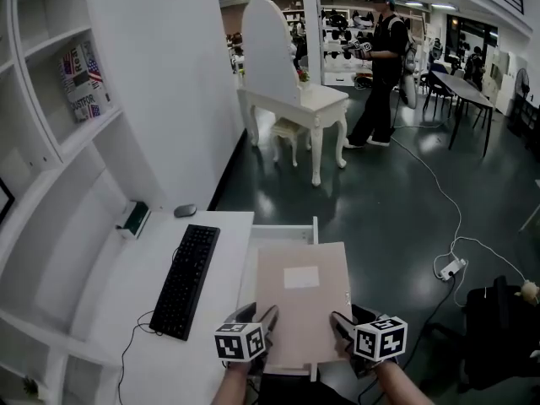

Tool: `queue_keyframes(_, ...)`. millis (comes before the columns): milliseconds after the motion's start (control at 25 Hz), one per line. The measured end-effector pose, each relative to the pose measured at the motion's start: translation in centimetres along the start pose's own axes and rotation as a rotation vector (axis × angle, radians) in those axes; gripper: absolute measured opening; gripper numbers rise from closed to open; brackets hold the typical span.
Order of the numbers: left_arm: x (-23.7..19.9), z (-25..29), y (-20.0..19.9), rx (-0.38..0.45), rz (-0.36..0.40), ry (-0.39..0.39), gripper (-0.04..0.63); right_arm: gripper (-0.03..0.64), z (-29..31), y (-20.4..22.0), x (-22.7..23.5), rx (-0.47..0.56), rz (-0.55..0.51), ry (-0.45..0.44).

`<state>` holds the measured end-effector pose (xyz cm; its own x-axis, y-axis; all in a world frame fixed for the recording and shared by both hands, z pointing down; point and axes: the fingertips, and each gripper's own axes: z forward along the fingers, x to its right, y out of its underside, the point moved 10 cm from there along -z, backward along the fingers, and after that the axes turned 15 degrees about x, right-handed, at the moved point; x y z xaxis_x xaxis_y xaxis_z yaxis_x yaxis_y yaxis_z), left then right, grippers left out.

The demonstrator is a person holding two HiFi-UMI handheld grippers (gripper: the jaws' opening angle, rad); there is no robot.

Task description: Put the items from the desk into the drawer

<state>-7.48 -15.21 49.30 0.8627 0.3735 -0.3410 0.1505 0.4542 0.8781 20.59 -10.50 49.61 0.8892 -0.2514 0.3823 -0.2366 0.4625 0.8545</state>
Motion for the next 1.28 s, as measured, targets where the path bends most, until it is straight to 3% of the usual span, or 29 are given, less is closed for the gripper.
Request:
queue_keyframes(800,-3.6,5.9,1.8,-0.125,-0.05,-0.011,0.219,0.225,4.6,1.2,1.8,-0.091,0.048,0.071)
queue_keyframes(1280,-4.6,8.2,3.9,-0.214,-0.024,-0.019,0.215,0.212,5.6,2.6,2.5,-0.156,0.033,0.105)
